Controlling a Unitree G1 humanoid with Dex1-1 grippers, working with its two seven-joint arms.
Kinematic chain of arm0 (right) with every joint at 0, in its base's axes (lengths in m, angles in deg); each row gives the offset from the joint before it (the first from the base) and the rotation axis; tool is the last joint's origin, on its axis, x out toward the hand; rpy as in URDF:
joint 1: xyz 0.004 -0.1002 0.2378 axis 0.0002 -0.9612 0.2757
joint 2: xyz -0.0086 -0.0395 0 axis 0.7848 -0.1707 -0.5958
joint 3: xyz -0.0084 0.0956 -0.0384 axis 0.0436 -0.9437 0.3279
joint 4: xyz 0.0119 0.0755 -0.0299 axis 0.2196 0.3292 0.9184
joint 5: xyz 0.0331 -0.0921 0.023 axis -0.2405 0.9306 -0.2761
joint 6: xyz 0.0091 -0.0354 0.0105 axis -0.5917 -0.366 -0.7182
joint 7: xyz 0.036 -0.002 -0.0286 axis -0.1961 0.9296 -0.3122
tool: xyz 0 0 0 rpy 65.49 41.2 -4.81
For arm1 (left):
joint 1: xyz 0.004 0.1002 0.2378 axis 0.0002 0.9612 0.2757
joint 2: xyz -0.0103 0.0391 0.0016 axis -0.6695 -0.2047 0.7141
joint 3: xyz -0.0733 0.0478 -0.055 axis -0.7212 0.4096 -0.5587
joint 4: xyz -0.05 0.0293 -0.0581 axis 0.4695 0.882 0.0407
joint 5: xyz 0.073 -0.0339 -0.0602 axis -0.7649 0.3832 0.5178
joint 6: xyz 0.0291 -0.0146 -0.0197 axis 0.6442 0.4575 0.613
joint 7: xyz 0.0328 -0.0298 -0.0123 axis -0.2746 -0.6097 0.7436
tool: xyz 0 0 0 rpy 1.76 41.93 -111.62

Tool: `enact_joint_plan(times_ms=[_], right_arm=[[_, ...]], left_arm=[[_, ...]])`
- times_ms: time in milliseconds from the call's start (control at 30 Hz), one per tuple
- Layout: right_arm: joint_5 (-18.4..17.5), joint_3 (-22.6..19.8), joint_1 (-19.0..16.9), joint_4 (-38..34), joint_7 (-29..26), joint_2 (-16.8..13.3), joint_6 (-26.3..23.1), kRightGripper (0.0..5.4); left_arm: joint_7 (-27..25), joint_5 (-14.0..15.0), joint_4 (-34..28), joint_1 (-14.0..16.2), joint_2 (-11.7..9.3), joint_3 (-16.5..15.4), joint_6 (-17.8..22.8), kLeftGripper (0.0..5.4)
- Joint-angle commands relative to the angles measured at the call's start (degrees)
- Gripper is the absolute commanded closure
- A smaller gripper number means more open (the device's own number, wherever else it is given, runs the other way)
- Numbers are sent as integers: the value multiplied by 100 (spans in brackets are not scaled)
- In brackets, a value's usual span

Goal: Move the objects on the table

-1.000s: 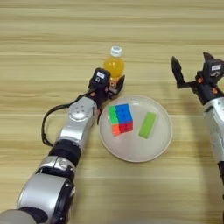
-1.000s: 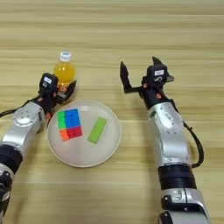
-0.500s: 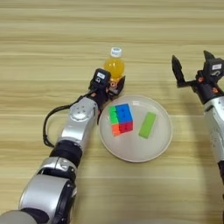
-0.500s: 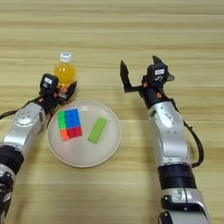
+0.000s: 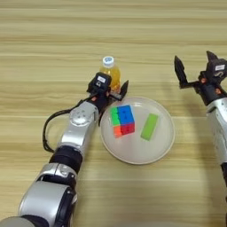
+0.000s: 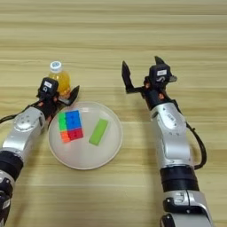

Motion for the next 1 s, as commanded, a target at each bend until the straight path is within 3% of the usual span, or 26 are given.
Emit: enact_joint_plan(times_ms=[33, 200, 400, 800, 1000], right_arm=[[-11, -30, 155, -23, 19, 17, 27, 0], [-9, -33, 159, -21, 16, 20, 25, 0], [-11, -38, 161, -14, 8, 16, 35, 0], [-16, -46, 176, 2, -16, 9, 34, 0], [-21, -50, 196, 41, -33, 6, 45, 0]], left_arm=[[-16, 17, -85, 19, -11, 20, 80, 40], [-28, 35, -176, 41, -11, 13, 10, 1], [-76, 35, -658, 220, -1, 58, -155, 1], [-276, -34, -2527, 1056, -212, 296, -449, 1], [-151, 11, -2997, 1161, -270, 217, -449, 1]])
